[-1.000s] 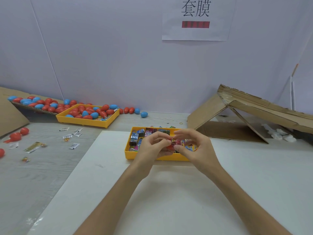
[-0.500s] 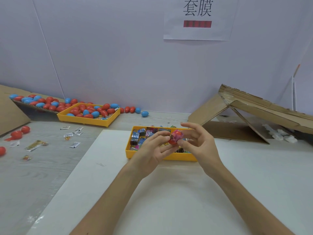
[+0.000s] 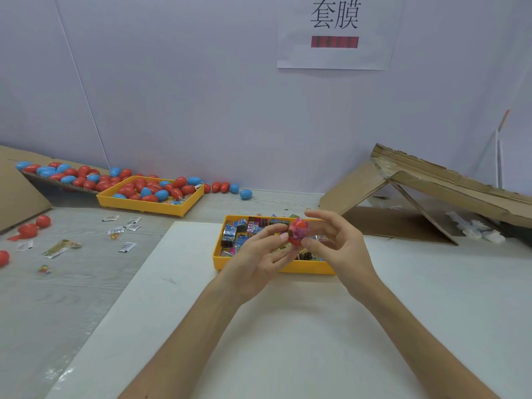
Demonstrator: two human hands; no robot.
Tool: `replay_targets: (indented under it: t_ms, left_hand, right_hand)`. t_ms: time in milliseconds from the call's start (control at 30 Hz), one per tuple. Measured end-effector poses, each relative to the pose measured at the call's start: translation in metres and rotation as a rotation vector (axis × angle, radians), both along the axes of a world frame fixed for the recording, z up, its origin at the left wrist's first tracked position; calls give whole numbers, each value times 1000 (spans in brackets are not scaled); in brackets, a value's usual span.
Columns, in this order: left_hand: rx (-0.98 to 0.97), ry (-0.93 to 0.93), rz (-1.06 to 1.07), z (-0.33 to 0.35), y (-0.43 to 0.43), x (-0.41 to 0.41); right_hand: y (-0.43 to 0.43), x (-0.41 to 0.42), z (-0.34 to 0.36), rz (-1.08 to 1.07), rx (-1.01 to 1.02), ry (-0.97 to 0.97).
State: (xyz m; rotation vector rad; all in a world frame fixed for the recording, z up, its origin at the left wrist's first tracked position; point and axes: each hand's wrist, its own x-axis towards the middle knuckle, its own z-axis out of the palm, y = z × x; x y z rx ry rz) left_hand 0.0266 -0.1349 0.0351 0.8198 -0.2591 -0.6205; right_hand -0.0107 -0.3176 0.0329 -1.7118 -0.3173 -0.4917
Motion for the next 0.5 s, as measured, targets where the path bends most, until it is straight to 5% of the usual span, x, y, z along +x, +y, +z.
replay_targets:
  t_ms: [500]
  left_hand:
    - [23,47,10,-3,1,2]
  right_hand:
    - [0,0,0,37,-39,33]
